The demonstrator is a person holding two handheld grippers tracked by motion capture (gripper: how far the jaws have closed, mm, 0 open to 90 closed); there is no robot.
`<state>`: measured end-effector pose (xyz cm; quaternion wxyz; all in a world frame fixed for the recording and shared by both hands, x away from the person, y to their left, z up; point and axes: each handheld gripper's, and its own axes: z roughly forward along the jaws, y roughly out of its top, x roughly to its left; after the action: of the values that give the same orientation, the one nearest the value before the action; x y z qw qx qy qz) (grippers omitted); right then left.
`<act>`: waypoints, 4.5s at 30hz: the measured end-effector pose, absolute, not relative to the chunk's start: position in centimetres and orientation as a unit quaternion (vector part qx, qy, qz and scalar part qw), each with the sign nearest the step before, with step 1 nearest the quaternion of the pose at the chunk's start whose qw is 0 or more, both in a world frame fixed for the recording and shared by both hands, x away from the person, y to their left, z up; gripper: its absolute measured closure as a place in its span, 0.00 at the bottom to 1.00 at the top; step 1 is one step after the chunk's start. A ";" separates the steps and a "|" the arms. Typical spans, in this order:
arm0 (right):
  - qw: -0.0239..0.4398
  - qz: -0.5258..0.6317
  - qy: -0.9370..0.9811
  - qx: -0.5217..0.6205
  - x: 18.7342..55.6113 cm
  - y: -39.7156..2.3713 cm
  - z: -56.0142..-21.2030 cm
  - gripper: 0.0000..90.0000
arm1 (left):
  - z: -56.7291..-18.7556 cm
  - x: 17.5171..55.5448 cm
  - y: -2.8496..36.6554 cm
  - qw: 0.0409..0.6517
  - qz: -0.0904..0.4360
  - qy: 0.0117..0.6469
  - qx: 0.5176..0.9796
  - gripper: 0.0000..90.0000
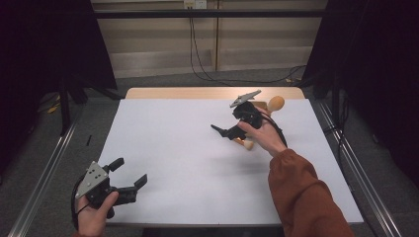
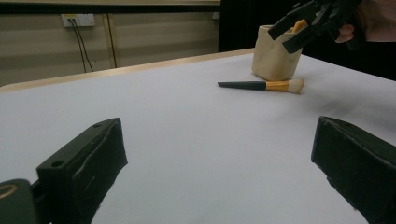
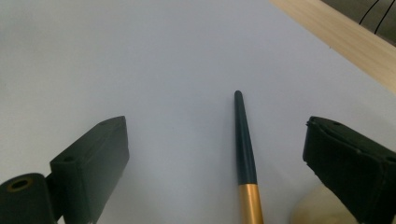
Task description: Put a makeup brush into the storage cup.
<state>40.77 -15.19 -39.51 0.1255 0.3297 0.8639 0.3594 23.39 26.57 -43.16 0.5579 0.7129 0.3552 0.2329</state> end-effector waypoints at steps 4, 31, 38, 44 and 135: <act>0.103 0.334 0.878 0.326 41.0 -14.7 -39.6 0.07 | -43.2 23.4 26.6 0.558 0.232 0.356 0.713 0.03; 0.036 0.145 0.931 0.332 42.4 -13.4 -42.0 0.30 | -43.2 23.4 26.5 0.557 0.229 0.353 0.716 0.03; 0.038 0.121 0.933 0.337 42.7 -13.7 -42.5 0.41 | -43.2 23.4 26.5 0.557 0.228 0.352 0.717 0.03; 0.042 0.103 0.933 0.342 43.0 -14.0 -42.9 0.50 | -43.2 23.4 26.5 0.557 0.229 0.349 0.718 0.03; 0.025 0.237 0.895 0.377 41.1 -16.6 -43.0 0.82 | -43.2 23.4 26.5 0.557 0.229 0.350 0.718 0.03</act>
<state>41.10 -16.56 -42.99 0.0254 0.3775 0.8949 0.2366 23.38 26.48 -43.18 0.5572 0.7176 0.3499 0.2285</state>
